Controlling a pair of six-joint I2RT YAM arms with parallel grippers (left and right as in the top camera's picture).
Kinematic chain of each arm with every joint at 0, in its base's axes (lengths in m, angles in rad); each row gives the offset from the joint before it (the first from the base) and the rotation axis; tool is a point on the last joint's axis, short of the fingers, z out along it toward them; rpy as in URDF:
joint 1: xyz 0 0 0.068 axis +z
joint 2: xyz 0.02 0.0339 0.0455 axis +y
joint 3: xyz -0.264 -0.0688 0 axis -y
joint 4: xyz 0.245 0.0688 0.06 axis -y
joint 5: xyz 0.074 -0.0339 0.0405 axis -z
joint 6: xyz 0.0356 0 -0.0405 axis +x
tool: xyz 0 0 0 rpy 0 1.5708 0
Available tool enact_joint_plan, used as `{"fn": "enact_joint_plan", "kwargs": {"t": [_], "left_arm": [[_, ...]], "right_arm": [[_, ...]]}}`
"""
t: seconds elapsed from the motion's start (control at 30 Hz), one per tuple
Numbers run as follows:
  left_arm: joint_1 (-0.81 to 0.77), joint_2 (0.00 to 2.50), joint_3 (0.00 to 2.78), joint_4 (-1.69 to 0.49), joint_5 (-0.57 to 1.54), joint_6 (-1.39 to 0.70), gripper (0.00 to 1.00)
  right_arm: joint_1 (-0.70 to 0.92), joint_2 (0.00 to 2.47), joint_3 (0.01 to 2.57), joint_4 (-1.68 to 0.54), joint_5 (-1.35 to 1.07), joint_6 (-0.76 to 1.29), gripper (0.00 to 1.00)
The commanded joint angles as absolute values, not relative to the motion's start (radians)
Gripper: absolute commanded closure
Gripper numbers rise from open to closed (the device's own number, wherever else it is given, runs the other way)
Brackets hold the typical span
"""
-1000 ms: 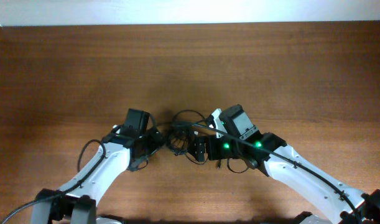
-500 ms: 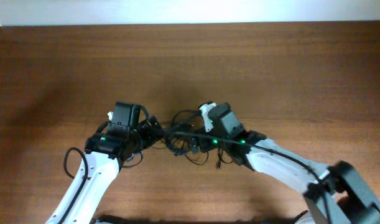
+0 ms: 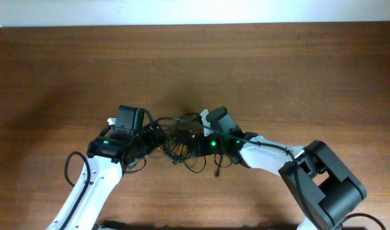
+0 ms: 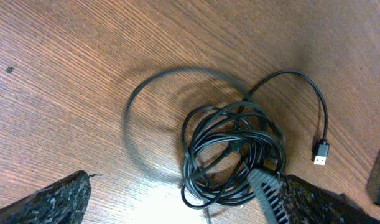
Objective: Untangle cables
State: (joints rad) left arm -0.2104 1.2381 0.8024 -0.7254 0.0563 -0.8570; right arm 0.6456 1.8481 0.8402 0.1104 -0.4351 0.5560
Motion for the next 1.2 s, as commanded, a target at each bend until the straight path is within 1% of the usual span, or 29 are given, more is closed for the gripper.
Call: {"fn": "enact_joint_plan", "kwargs": {"t": [0.0,0.03,0.1,0.13,0.17,0.23,0.27,0.3,0.33,0.37,0.4,0.43,0.5,0.53,0.57,0.63,0.73,0.77,0.8,0.83,0.87,0.9,0.93,0.97,1.0,1.03,1.07,1.1,1.17], "left_arm": [[-0.213,1.242,0.799,-0.751,0.128,-0.869,0.01],[-0.213,1.242,0.799,-0.745,0.196,-0.810,0.01],[-0.213,1.242,0.799,-0.714,0.316,-0.608,0.02],[-0.213,1.242,0.799,-0.698,0.418,-0.513,0.04],[-0.213,1.242,0.799,-0.698,0.452,-0.495,0.04],[-0.213,1.242,0.799,-0.696,0.472,-0.553,0.03],[-0.213,1.242,0.799,-0.696,0.471,-0.612,0.24],[-0.213,1.242,0.799,-0.696,0.442,-0.669,0.50],[-0.213,1.242,0.799,-0.696,0.373,-0.737,0.49],[-0.213,1.242,0.799,-0.688,0.361,-0.806,0.33],[-0.213,1.242,0.799,-0.674,0.358,-0.864,0.56],[-0.213,1.242,0.799,-0.640,0.358,-0.902,1.00],[-0.213,1.242,0.799,-0.594,0.333,-0.905,1.00],[-0.213,1.242,0.799,-0.591,0.306,-0.905,0.97],[-0.215,1.242,0.799,-0.595,0.317,-0.929,0.01],[-0.233,1.242,0.799,-0.606,0.377,-1.032,0.01],[-0.282,1.293,0.799,-0.552,0.359,-1.186,0.02],[-0.300,1.335,0.799,-0.487,0.361,-1.219,0.16],[-0.315,1.379,0.799,-0.434,0.372,-1.247,0.25],[-0.327,1.428,0.799,-0.389,0.382,-1.268,0.25],[-0.339,1.492,0.799,-0.344,0.379,-1.272,0.34],[-0.339,1.538,0.799,-0.292,0.381,-1.272,0.55],[-0.339,1.571,0.799,-0.230,0.403,-1.272,0.59],[-0.339,1.589,0.799,-0.184,0.455,-1.272,0.82],[-0.336,1.587,0.799,-0.161,0.487,-1.272,1.00],[-0.326,1.586,0.799,-0.123,0.514,-1.247,1.00],[-0.299,1.586,0.799,-0.057,0.612,-1.159,1.00],[-0.260,1.586,0.799,-0.019,0.759,-1.126,1.00],[-0.208,1.586,0.799,-0.016,0.968,-1.027,1.00]], "right_arm": [[0.556,1.837,0.854,0.136,-0.673,0.555,0.96],[0.490,1.799,0.853,0.131,-0.810,0.559,0.96],[0.404,1.728,0.853,0.125,-1.038,0.566,0.96],[0.396,1.696,0.853,0.119,-1.052,0.562,0.96],[0.402,1.642,0.853,0.117,-1.055,0.554,0.96],[0.429,1.544,0.853,0.091,-1.026,0.523,0.96],[0.446,1.499,0.853,0.044,-0.962,0.493,0.96],[0.459,1.457,0.853,-0.026,-0.880,0.443,0.96],[0.474,1.405,0.853,-0.119,-0.786,0.387,0.96],[0.485,1.364,0.853,-0.195,-0.680,0.373,0.96],[0.485,1.343,0.853,-0.238,-0.614,0.374,0.96],[0.485,1.322,0.853,-0.297,-0.535,0.374,0.96],[0.485,1.317,0.853,-0.373,-0.485,0.373,0.96],[0.485,1.317,0.853,-0.393,-0.485,0.373,0.96],[0.485,1.317,0.853,-0.389,-0.485,0.370,0.96],[0.485,1.317,0.853,-0.391,-0.492,0.370,0.96],[0.487,1.317,0.853,-0.392,-0.535,0.369,0.96],[0.492,1.317,0.853,-0.395,-0.539,0.369,0.96],[0.507,1.315,0.853,-0.402,-0.540,0.369,0.96],[0.519,1.310,0.853,-0.406,-0.544,0.366,0.96],[0.538,1.296,0.853,-0.405,-0.544,0.366,0.96],[0.549,1.285,0.853,-0.406,-0.538,0.366,0.96],[0.551,1.281,0.853,-0.413,-0.538,0.366,0.96],[0.551,1.282,0.853,-0.428,-0.537,0.366,0.96],[0.551,1.282,0.853,-0.451,-0.501,0.366,0.96],[0.551,1.282,0.853,-0.473,-0.461,0.366,0.96],[0.551,1.282,0.853,-0.508,-0.390,0.366,0.96],[0.551,1.282,0.853,-0.528,-0.342,0.367,0.96],[0.551,1.283,0.853,-0.527,-0.278,0.382,0.96]]}}
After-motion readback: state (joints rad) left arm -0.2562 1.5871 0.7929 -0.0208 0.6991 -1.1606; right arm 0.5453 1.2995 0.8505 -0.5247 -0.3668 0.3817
